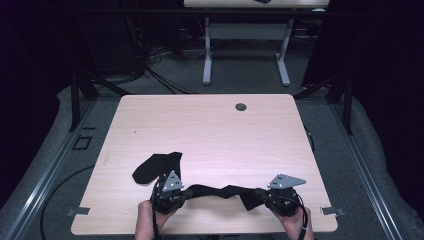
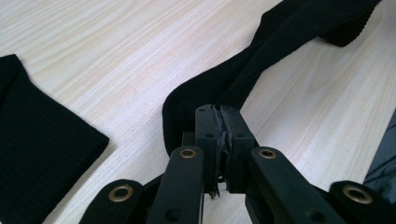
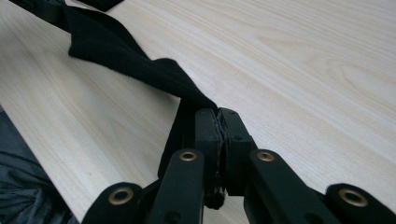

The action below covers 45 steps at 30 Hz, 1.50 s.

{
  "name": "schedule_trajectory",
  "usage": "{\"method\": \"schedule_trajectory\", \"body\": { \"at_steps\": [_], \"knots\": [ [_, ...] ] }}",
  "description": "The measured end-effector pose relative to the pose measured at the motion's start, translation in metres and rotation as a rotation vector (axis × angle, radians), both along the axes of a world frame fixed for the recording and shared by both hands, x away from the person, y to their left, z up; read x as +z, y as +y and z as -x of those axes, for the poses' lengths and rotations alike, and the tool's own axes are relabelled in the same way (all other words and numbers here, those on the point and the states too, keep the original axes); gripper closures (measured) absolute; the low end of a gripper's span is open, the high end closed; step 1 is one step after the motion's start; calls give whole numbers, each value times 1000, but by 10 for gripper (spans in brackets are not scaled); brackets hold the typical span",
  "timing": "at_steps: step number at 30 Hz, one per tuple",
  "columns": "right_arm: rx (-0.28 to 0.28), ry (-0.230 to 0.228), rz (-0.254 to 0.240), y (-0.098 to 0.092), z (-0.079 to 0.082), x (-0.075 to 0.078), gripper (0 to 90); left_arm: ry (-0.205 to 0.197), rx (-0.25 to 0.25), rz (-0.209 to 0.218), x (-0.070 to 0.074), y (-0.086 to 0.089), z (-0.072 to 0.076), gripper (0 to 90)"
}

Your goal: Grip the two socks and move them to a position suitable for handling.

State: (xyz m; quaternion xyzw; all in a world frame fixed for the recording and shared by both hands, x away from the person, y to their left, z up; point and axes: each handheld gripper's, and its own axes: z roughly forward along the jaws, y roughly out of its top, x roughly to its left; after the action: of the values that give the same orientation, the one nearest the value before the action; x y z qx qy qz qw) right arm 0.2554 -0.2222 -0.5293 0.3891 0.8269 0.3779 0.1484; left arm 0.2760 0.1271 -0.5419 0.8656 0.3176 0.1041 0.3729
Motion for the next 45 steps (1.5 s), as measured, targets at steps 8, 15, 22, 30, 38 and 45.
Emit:
{"method": "schedule_trajectory", "body": {
  "at_steps": [8, 15, 22, 30, 38, 45],
  "knots": [
    [68, 106, 92, 6, -2, -23, 721, 107, -33, -65, -22, -4, 3, 607],
    [34, 164, -33, -17, -3, -17, 496, 96, 68, 48, -8, 19, -4, 362],
    [25, 270, -44, -16, -5, -30, 491, 159, 124, 0, -20, 12, -22, 374],
    [33, 306, -33, -11, -10, -37, 631, 177, 105, -43, -25, 3, -27, 583],
    [35, 299, -24, -13, -18, -37, 836, 183, 76, -44, -22, 0, -28, 872],
    [-53, 91, 148, -12, -25, -15, 855, 170, 37, 58, 8, -1, -35, 878]
  ]
}}
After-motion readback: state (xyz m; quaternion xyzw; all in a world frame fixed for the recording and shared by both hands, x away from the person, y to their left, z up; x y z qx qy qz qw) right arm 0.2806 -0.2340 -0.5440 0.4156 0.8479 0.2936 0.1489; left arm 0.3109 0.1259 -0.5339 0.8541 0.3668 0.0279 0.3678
